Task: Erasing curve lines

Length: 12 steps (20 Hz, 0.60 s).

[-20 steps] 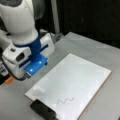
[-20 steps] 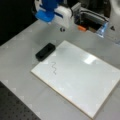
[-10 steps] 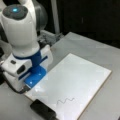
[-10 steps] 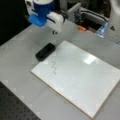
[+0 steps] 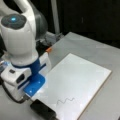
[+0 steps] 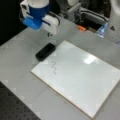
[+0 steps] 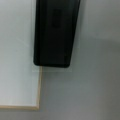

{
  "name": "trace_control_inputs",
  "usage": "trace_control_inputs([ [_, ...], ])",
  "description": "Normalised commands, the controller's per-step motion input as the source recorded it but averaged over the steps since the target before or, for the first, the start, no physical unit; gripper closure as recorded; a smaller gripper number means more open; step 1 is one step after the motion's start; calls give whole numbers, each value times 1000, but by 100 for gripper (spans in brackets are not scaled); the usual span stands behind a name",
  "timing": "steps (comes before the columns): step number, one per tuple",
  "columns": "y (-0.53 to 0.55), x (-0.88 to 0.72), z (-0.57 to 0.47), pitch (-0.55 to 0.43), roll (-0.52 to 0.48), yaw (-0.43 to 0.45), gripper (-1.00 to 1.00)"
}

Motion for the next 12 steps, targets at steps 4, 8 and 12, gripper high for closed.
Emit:
trace_control_inputs([
  [4, -87, 234, -77, 57, -46, 105, -100],
  [8, -80, 142, -51, 70, -32, 96, -100],
  [12, -78, 42, -41, 94, -18, 96, -100],
])
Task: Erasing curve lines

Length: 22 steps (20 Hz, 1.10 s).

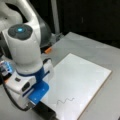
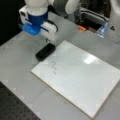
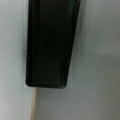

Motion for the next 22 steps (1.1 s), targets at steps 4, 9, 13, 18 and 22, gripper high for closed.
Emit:
trace_control_inputs([
  [4, -79, -65, -81, 84, -9, 57, -100],
  [9, -51, -93, -200, 37, 0, 21, -100],
  [13, -18, -57, -236, -16, 31, 9, -100],
  [18, 16, -41, -176, -67, 67, -25, -100],
  [22, 44, 26, -215, -121, 117, -30, -100],
])
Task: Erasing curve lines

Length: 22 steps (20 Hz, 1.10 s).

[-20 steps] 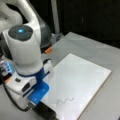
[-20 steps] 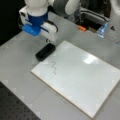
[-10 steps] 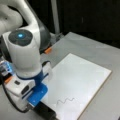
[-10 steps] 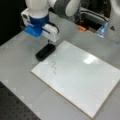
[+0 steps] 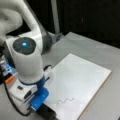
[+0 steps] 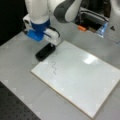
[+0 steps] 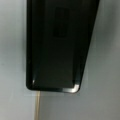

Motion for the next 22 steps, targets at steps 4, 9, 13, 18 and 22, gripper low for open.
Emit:
trace_control_inputs([
  [4, 5, 123, -293, -178, 119, -40, -100],
  [9, -57, 41, -149, -153, 74, -31, -100],
  [13, -94, -23, -65, -119, 50, 7, -100],
  [18, -96, -49, -103, -109, 43, 0, -100],
  [22, -71, -75, -98, -100, 13, -5, -100],
])
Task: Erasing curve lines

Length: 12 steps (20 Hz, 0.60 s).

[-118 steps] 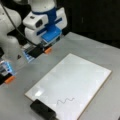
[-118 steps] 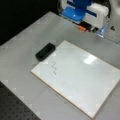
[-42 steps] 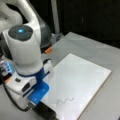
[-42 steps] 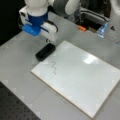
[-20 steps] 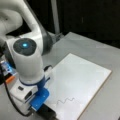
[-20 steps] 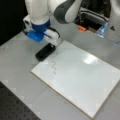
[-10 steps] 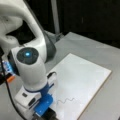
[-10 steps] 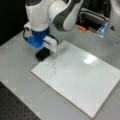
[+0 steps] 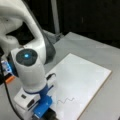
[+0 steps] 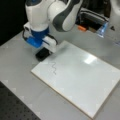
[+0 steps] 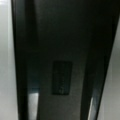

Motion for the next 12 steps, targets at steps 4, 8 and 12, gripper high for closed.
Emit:
trace_control_inputs([
  [4, -39, -101, -86, -95, 18, 2, -100],
  [8, 7, -113, -126, -101, 20, -8, -100],
  [12, 23, -113, -182, -121, 22, -23, -100],
])
